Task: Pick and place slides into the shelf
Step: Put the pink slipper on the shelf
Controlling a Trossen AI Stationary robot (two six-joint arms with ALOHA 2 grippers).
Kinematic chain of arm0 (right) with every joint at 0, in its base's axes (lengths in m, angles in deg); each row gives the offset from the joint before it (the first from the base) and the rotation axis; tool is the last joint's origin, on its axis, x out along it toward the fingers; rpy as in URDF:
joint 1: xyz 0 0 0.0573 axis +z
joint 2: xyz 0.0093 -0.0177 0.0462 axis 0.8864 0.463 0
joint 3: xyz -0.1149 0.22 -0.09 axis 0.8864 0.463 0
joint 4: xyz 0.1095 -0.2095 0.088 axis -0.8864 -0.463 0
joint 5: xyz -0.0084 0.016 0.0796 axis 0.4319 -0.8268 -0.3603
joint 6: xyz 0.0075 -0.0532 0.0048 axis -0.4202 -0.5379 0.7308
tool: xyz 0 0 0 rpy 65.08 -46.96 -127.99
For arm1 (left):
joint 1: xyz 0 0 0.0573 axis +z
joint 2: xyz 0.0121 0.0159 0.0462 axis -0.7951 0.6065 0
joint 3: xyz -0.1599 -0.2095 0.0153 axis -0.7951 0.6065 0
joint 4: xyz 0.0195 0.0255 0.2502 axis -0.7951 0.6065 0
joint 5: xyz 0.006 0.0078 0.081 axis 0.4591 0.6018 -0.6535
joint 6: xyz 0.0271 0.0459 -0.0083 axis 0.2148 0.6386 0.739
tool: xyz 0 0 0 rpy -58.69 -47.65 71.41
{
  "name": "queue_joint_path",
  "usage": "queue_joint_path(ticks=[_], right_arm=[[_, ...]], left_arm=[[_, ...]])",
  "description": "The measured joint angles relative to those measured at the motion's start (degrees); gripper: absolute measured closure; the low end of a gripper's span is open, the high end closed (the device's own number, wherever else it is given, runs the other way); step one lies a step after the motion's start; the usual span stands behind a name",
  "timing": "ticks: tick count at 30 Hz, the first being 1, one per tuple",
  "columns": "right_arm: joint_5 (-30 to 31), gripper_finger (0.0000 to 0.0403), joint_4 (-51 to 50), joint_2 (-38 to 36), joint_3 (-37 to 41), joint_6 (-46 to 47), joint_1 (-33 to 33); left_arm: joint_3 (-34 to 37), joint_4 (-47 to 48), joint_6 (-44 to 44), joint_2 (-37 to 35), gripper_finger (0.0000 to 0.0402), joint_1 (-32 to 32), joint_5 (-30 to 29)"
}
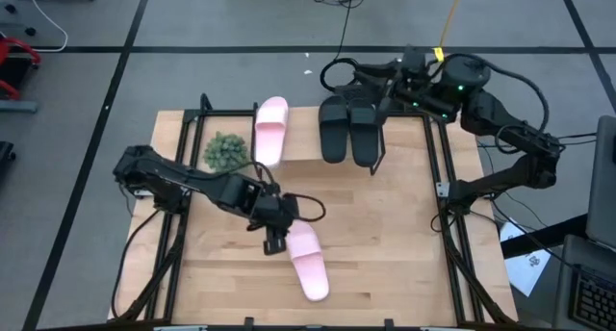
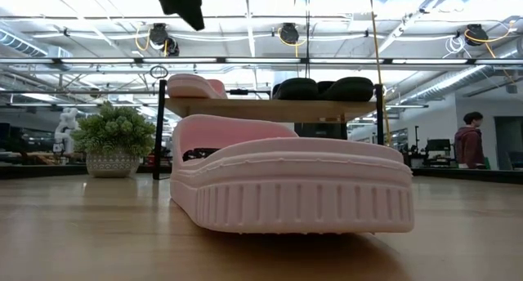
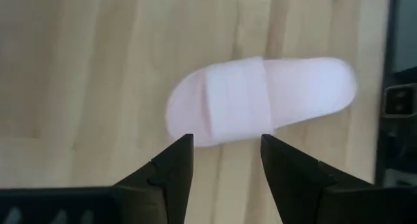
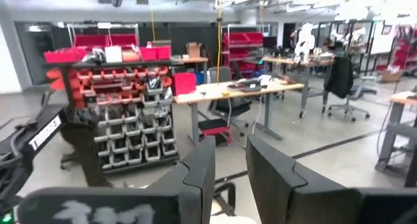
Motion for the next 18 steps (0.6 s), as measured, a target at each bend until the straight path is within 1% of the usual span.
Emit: queue_joint_path(ticks=[4, 5, 6, 8, 10, 13, 16, 18], right_arm=[[-0.1, 0.0323, -2.8, -1.2, 0.0, 0.5, 1.2], [-0.1, 0.0323, -3.2, -1.4, 0.0, 0.5, 1.6], [-0.1, 0.0323, -3.5, -1.6, 0.0, 0.5, 2.1], [-0.1, 0.0323, -4.4, -1.9, 0.0, 0.2, 3.2], [-0.1, 0.0323, -6.2, -2.3, 0.0, -1.0, 4.2], [-0.3, 0.0323, -9.6, -3.5, 0.0, -1.3, 5.5], [-0.2, 0.0323, -12.6, -4.9, 0.0, -1.4, 6.9], [-0.2, 0.0323, -14.2, -5.8, 0.0, -1.5, 7.7]], left_arm=[[0.0, -6.6, -4.1, 1.9, 0.0220, -1.6, 3.7], [0.0, -9.0, -5.8, 2.3, 0.0220, -2.5, 3.6], [0.0, -11.2, -7.3, 2.7, 0.0220, -3.4, 2.5], [0.0, -15.4, -10.4, 3.8, 0.0220, -5.3, -2.0], [0.0, -20.1, -13.8, 5.2, 0.0220, -6.6, -5.2], [0.0, -23.3, -18.4, 7.8, 0.0220, -7.1, -5.8], [0.0, -23.2, -26.4, 10.6, 0.0220, -7.4, -5.8], [0.0, -23.8, -30.5, 12.5, 0.0220, -7.7, -4.4]])
